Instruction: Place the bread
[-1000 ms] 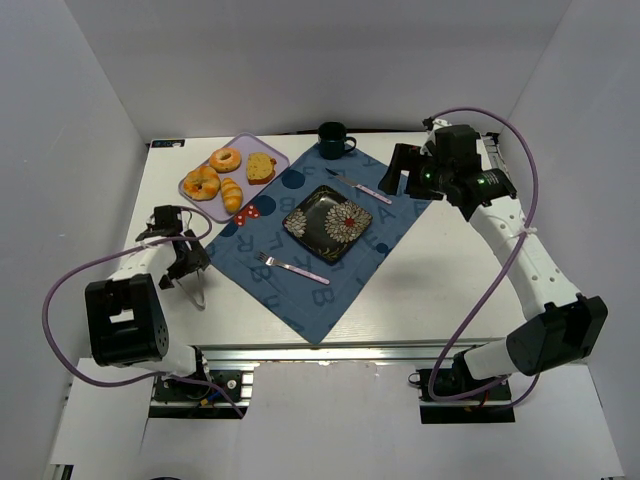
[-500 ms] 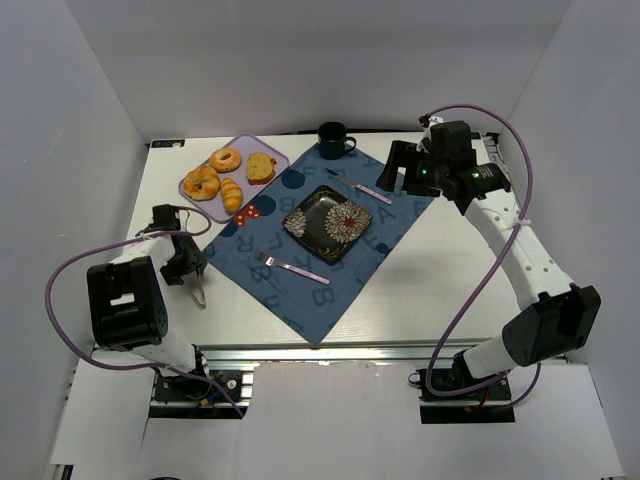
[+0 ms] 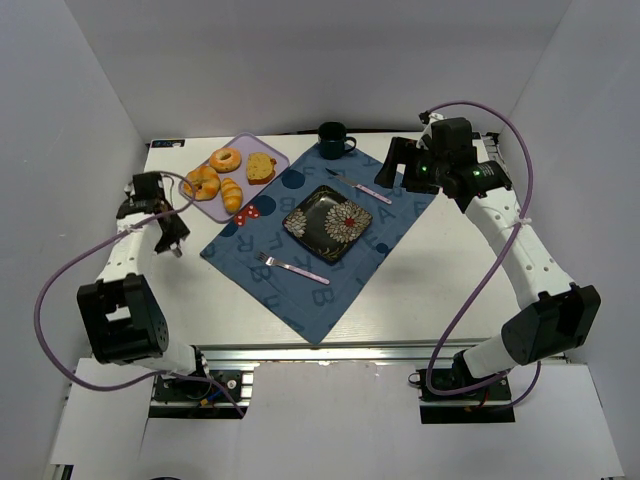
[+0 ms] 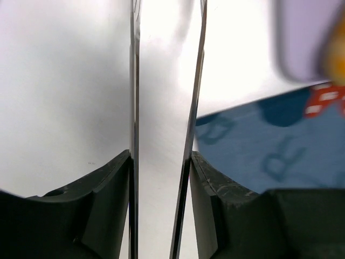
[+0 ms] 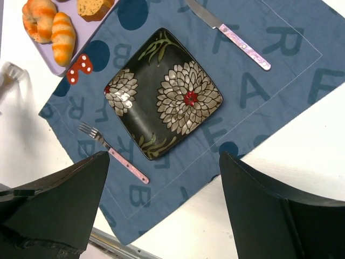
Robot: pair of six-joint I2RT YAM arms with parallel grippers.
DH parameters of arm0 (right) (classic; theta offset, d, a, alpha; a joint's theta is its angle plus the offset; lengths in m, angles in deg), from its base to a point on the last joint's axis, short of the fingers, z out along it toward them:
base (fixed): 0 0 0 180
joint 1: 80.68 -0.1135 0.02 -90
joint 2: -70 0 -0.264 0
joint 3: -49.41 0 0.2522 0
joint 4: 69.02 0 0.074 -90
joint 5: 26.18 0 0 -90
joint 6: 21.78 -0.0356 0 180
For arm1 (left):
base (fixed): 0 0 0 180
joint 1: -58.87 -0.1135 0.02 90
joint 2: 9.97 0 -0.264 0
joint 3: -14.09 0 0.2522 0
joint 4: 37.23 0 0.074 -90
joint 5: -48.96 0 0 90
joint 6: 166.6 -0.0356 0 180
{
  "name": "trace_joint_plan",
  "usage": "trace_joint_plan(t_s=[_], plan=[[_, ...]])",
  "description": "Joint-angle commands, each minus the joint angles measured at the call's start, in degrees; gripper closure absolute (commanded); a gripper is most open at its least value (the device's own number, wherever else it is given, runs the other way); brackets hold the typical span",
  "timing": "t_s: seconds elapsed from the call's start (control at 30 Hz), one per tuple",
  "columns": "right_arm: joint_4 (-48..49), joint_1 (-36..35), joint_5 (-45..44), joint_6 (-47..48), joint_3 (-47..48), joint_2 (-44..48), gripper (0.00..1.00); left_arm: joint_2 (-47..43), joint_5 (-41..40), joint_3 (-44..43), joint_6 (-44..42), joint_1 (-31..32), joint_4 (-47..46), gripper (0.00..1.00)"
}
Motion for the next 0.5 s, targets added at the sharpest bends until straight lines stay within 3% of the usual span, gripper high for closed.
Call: trace_joint_plan(t_s=[0.0,0.2,0.33,0.47], plan=[[1.93,0.15,1.34,-0.70,2.69,-0.37,0.11,-4.72,1.42,-7.15,2.00,0.26,5.10,0.46],[2.02,0.15,2.04,-0.96,4.36,-1.42,0.11,-0.34,6.43,-19.35,2.36,4.73,4.14,0.46],[2.28,0.15,1.61,-0.70,4.89,-1.77,0.11,10.11,5.65,-32.87,-0.10,13.93,7.20,0.46],[2.28,0.15,0.99,0.18,6.03,-2.30,0.11,17.59,5.46,-42.05,-0.11,16.08,8.79,0.45]])
